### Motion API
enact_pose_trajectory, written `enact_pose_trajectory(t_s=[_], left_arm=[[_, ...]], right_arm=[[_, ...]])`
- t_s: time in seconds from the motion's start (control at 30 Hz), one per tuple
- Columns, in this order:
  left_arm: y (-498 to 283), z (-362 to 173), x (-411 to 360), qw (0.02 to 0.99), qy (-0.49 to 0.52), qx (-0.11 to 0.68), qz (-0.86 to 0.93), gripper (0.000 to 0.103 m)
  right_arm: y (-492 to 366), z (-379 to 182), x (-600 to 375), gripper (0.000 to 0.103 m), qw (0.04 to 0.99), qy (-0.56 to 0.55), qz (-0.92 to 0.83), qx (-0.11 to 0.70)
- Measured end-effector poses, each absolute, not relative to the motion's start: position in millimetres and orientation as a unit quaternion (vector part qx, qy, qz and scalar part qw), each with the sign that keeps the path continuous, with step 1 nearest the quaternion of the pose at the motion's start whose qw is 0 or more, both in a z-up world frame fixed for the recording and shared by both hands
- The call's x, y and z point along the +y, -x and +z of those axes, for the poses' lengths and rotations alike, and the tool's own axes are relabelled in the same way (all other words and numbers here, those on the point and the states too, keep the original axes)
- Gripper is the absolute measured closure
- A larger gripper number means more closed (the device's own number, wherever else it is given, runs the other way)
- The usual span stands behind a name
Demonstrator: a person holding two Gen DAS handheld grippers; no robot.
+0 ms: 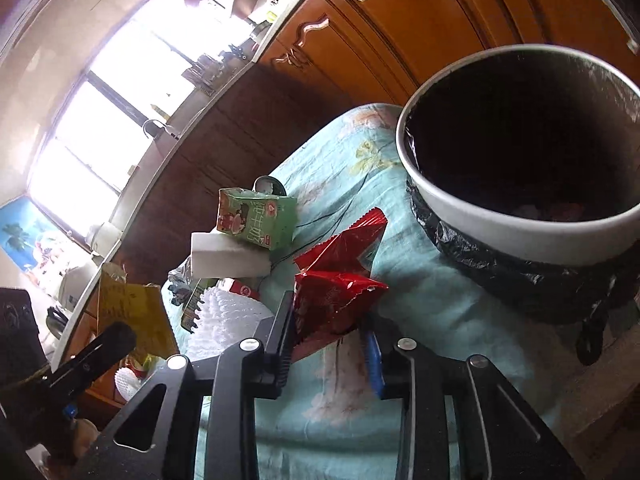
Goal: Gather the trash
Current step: 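Carry both wrappers over the bin and open both tools to release them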
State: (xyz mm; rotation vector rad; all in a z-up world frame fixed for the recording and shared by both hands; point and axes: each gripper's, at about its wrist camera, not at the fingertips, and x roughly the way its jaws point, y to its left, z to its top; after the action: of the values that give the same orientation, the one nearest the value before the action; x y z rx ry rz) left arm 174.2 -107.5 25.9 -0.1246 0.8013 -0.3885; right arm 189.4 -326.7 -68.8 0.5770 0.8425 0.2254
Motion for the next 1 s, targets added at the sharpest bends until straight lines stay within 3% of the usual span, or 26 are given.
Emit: enact_pose_trajectory(t_s=[0.33,1.0], left_arm=[[-195.2,22.3,-161.8,0.888,0.031,0.394,-0.235,0.073],[-291.1,5.0,-273.5,0.859,-0.021,0.426,-0.285,0.072]], right_arm=[[-158.0,-8.1,-362.7,0.075,0.925,-0.145,0.043,0.348],[-193.7,-14.2,-432.5,0.073,0.910,-0.078,0.008,0.408]])
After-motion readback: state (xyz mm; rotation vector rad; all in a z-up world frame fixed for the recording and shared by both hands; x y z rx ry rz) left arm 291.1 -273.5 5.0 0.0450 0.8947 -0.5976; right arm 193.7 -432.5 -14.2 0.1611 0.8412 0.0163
